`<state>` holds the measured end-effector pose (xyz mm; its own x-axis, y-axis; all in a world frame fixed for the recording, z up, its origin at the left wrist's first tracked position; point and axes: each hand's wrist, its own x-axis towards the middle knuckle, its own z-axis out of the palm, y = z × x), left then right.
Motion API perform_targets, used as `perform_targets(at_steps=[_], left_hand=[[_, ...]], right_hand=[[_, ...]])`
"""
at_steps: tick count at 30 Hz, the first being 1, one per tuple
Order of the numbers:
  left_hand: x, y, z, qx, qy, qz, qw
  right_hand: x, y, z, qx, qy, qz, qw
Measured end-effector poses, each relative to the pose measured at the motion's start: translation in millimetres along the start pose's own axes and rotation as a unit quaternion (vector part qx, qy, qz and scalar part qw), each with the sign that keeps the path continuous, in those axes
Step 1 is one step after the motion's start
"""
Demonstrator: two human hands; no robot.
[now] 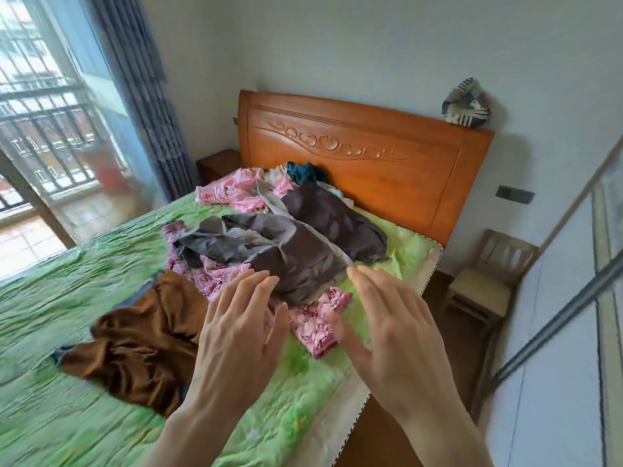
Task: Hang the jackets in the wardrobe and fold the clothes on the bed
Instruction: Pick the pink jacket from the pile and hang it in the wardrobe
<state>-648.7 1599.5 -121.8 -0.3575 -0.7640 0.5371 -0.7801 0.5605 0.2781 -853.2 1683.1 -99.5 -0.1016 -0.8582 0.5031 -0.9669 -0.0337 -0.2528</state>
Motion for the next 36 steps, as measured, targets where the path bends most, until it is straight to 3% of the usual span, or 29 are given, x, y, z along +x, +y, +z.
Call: perform_targets(at_steps=[9,19,36], left_hand=[[42,-44,42,0.059,0.049,-0.096,0.993],[101,-107,94,0.074,0.1,-0.201,0.972],[175,-182,204,0.111,0.068,-0.274,0.953]], right_hand=[[97,30,74,0.066,-0.034,-0.061,0.995],[206,51,156,0.063,-0.092,-0.126,0.986],[324,73,312,0.126,-0.174,-0.192,0.958]])
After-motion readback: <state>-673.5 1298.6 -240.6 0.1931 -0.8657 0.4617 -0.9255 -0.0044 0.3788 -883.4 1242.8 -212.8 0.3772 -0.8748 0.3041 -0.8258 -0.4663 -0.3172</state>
